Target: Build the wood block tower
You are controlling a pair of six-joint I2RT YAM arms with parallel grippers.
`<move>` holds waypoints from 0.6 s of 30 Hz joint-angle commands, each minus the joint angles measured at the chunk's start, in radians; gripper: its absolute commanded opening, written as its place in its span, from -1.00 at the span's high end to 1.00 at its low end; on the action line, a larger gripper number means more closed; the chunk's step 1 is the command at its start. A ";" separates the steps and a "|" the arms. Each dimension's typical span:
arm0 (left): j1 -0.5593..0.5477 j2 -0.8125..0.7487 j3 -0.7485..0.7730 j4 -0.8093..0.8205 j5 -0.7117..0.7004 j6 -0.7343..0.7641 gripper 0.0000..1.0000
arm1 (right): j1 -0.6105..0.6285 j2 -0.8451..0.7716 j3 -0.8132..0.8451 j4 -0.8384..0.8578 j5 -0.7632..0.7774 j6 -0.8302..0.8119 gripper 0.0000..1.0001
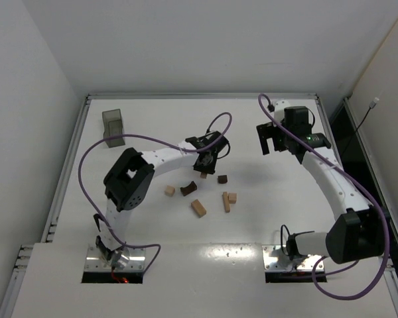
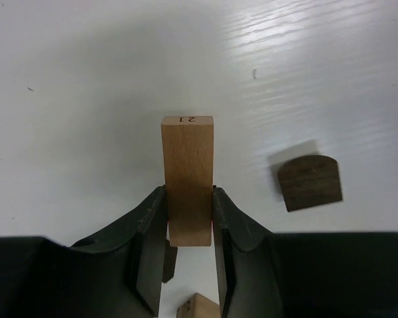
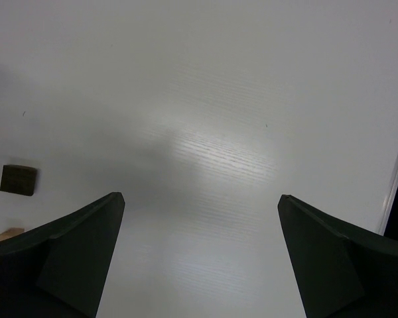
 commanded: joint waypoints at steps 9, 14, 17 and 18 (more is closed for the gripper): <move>0.050 0.085 0.036 -0.025 0.016 -0.106 1.00 | -0.006 0.023 0.033 -0.001 -0.084 0.051 -0.99; 0.082 0.126 0.056 -0.025 0.006 -0.127 1.00 | 0.004 0.023 0.015 -0.001 -0.116 0.051 -0.99; 0.092 0.163 0.067 -0.025 0.006 -0.128 1.00 | 0.004 0.023 0.015 -0.001 -0.127 0.051 -0.99; 0.101 0.163 0.078 -0.025 0.006 -0.128 1.00 | 0.004 0.023 0.015 -0.001 -0.127 0.051 -0.99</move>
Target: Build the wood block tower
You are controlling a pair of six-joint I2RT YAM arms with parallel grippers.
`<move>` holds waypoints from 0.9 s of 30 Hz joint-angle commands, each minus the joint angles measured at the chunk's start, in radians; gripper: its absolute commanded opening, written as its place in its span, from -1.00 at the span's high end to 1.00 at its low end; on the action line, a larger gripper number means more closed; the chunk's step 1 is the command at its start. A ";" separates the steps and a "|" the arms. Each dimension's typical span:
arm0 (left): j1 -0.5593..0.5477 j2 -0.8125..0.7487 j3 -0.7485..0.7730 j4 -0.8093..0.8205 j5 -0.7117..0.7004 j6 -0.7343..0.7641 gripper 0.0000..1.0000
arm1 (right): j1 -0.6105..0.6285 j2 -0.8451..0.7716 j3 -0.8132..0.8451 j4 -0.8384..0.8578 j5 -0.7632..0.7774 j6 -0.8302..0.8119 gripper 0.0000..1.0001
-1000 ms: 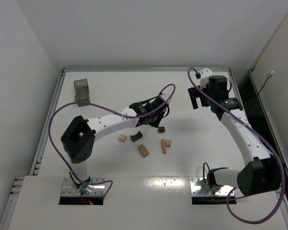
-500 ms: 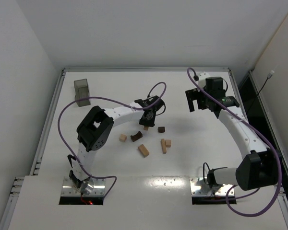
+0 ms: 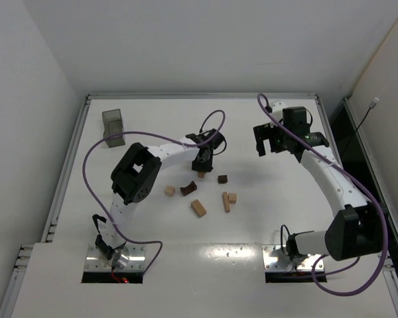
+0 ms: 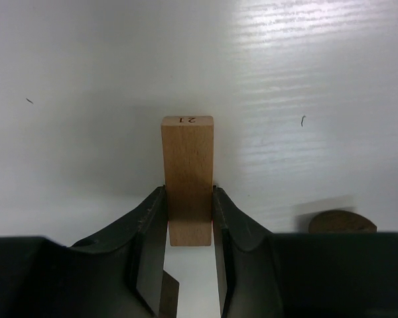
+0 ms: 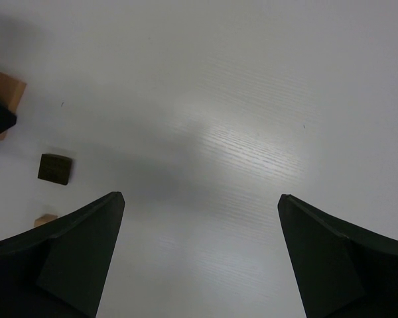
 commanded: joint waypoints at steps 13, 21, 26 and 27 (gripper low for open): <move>0.043 -0.045 -0.012 0.032 -0.001 0.012 -0.72 | 0.003 -0.083 -0.088 -0.008 -0.125 -0.027 -0.99; 0.053 -0.369 -0.095 0.064 -0.281 0.081 -0.75 | 0.113 -0.380 -0.287 -0.020 -0.260 -0.161 -0.87; 0.087 -0.558 -0.164 0.120 -0.561 0.179 -0.77 | 0.188 -0.379 -0.287 -0.027 -0.322 -0.100 -0.71; 0.104 -0.575 -0.179 0.129 -0.587 0.190 -0.77 | 0.200 -0.367 -0.301 -0.006 -0.334 -0.081 -0.57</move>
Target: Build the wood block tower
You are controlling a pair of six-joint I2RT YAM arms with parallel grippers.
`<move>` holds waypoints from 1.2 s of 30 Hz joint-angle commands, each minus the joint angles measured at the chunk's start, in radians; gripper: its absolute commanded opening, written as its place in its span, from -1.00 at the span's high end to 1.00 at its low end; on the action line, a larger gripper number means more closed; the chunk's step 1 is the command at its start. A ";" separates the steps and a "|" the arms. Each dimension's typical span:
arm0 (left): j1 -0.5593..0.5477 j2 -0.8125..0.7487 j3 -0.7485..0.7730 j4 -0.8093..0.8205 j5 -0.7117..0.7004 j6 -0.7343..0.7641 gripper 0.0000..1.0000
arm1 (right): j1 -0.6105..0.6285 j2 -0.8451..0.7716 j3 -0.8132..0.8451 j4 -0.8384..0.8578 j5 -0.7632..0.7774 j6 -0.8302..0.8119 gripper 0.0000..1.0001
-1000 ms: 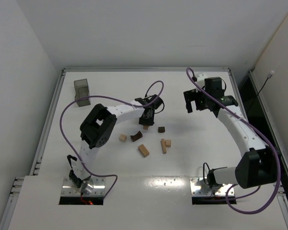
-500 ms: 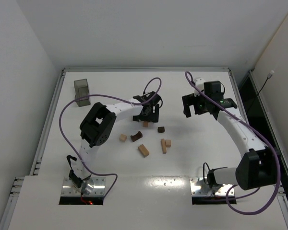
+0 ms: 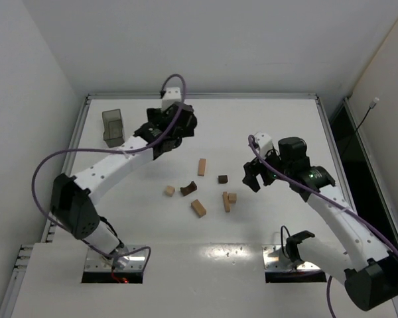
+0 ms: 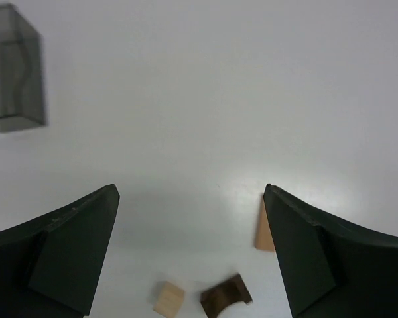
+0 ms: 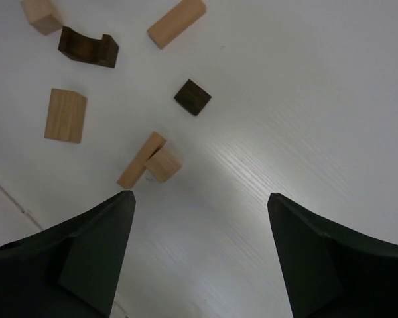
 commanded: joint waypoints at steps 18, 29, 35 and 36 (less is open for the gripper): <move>0.464 -0.176 -0.139 0.022 -0.130 0.048 -0.80 | 0.324 0.414 0.014 0.075 -0.133 0.358 0.26; 0.492 -0.185 -0.148 0.022 -0.098 0.048 -0.80 | 0.388 0.698 0.205 -0.013 0.114 0.441 0.33; 0.512 -0.176 -0.148 0.031 -0.061 0.039 -0.80 | 0.367 0.689 0.170 -0.013 0.165 0.450 0.33; 0.512 -0.176 -0.148 0.031 -0.061 0.039 -0.80 | 0.367 0.680 0.170 -0.013 0.165 0.450 0.33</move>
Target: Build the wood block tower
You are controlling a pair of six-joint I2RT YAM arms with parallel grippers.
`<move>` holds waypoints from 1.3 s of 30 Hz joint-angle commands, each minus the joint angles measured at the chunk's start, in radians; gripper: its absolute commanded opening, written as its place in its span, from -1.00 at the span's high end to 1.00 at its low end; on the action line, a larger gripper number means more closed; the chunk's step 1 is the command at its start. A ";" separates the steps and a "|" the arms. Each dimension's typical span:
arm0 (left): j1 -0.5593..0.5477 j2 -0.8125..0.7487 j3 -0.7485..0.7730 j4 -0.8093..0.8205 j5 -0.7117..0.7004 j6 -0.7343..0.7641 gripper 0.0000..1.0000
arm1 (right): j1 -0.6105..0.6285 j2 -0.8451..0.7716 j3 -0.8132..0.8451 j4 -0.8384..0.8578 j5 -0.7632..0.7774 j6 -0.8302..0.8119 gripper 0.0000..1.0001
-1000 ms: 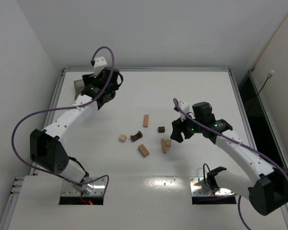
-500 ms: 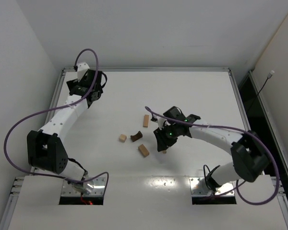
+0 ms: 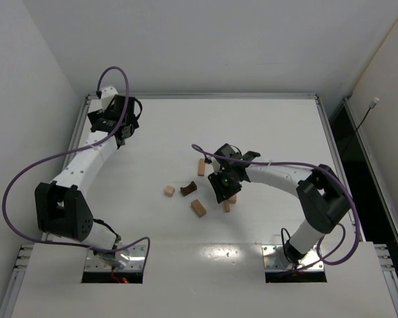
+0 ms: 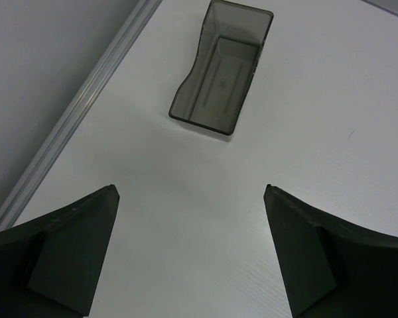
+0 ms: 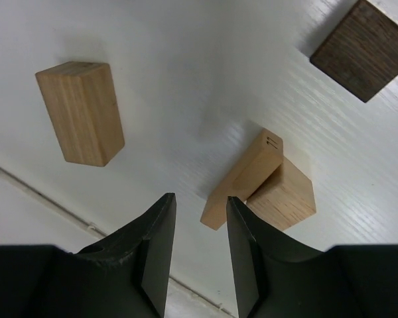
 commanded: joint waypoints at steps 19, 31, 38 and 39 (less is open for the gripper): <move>0.021 -0.025 -0.003 0.022 0.052 -0.018 -0.80 | -0.087 -0.028 -0.062 -0.006 0.200 0.018 0.19; 0.021 -0.015 -0.012 0.022 0.092 -0.018 -0.80 | -0.051 -0.258 -0.092 0.032 0.038 -0.044 -0.10; 0.021 -0.006 -0.001 0.022 0.092 -0.027 -0.80 | -0.031 -0.182 -0.092 0.063 -0.086 -0.013 -0.06; 0.021 -0.006 -0.001 0.022 0.092 -0.027 -0.80 | -0.031 -0.168 -0.092 0.063 -0.074 -0.013 -0.02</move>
